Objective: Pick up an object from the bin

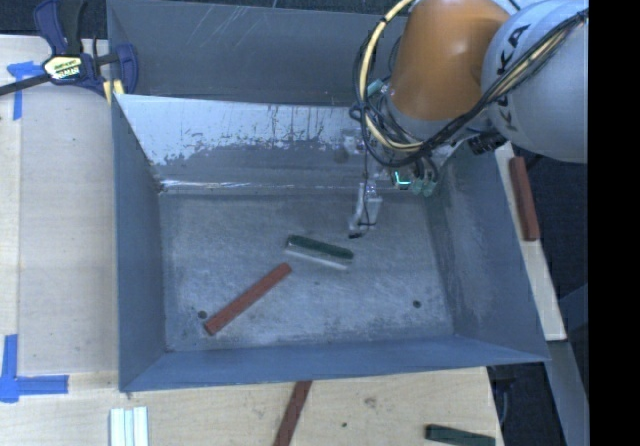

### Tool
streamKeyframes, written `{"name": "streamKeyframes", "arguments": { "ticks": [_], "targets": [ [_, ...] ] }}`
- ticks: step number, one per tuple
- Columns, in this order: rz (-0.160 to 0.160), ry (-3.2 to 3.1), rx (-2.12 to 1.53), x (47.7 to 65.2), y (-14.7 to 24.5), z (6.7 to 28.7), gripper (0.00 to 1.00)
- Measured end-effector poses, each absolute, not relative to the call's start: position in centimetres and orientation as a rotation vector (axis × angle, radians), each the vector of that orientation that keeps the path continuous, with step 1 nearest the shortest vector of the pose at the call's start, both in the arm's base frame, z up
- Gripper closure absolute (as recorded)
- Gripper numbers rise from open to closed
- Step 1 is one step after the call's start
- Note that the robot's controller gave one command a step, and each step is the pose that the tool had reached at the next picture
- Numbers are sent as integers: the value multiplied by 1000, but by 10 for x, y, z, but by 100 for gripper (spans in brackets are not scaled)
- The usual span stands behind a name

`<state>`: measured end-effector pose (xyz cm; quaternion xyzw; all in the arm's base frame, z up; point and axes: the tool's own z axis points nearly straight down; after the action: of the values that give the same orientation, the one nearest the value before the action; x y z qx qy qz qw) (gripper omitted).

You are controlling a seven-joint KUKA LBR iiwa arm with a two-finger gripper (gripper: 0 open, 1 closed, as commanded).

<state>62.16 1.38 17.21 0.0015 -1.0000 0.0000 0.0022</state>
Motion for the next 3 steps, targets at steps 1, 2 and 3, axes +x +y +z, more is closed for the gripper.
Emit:
{"name": "streamKeyframes", "arguments": {
  "ticks": [1,2,3],
  "targets": [
    [0,-3146,4,623,14,177,0],
    [1,-3139,234,582,37,74,100],
    [1,-3139,233,582,37,74,100]
  ]
}}
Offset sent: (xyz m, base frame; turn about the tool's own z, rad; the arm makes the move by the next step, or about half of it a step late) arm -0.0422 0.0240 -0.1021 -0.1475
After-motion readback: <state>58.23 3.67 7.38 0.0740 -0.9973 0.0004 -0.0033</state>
